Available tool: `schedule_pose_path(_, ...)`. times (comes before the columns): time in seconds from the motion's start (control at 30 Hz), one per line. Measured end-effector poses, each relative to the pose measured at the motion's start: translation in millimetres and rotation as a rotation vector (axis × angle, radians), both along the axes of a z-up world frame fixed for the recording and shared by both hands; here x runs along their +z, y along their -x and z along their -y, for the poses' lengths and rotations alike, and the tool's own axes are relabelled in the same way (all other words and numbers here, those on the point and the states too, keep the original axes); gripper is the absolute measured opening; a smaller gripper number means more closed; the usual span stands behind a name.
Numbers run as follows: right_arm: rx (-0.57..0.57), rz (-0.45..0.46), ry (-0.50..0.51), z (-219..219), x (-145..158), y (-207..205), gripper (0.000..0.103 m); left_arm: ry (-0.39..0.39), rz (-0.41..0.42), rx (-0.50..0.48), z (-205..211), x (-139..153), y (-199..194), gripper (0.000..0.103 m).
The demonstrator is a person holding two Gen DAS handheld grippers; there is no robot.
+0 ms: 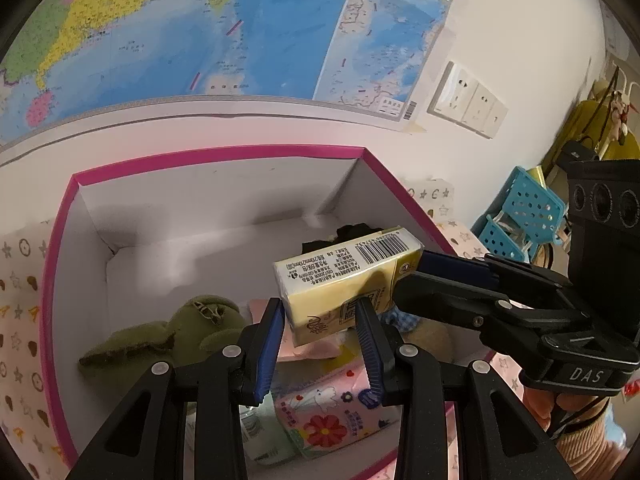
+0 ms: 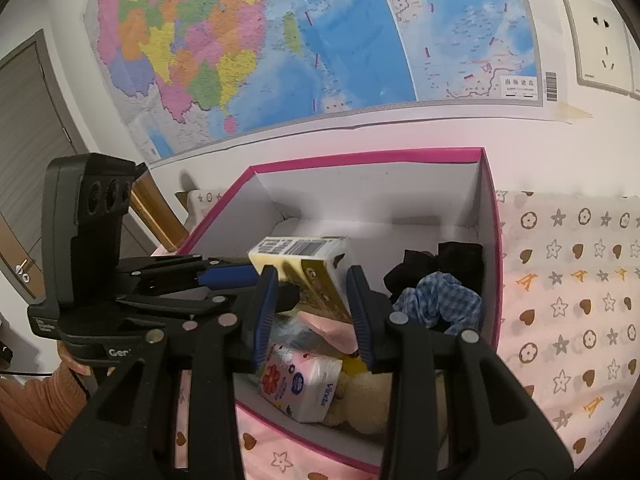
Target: Organize soft objects
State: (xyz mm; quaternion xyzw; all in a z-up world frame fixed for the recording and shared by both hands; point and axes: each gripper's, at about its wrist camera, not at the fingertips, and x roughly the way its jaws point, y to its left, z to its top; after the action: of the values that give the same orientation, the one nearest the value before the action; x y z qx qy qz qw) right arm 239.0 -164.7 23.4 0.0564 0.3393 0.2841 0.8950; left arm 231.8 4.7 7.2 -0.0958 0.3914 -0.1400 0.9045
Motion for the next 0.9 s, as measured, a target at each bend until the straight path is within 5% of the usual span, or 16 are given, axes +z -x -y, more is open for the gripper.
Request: schedule_pose_path(0.9,0.000,-0.014,0.013,-3.0,1.3,-15.0,0.039,-0.008,-0.045,0.018,-2.6,-3.9,-21.6,0.036)
